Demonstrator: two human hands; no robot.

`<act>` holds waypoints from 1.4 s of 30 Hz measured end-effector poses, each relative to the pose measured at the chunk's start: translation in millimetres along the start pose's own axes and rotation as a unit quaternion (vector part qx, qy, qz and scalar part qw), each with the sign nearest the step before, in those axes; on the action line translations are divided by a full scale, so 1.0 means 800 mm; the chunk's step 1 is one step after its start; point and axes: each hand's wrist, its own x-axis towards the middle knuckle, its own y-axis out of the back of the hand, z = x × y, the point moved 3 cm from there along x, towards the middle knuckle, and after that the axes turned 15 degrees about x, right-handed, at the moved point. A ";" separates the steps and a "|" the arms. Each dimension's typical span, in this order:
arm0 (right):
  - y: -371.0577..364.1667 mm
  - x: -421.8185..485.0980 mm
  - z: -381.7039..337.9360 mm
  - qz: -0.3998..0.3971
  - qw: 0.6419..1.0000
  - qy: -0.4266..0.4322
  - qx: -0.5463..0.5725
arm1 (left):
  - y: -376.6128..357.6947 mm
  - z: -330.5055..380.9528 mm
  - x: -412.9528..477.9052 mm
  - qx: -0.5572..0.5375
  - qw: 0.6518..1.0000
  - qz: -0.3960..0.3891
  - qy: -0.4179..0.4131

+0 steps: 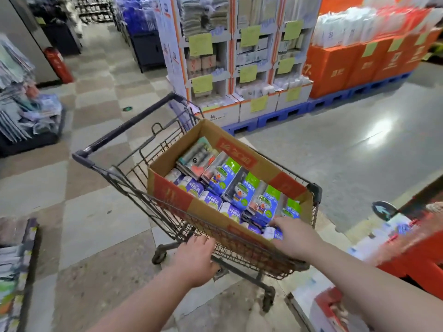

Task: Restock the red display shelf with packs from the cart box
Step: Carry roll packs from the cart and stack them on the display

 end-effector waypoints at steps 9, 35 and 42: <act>-0.006 0.097 0.008 -0.043 0.996 -0.071 0.023 | 0.012 -0.029 0.085 0.001 0.999 0.015 -0.051; -0.199 0.315 0.055 -0.235 0.714 -0.400 0.524 | -0.007 -0.104 0.326 -0.185 0.945 -0.250 0.098; -0.219 0.306 0.068 -0.268 0.623 -0.459 0.574 | -0.026 -0.092 0.350 -0.185 0.927 -0.270 0.181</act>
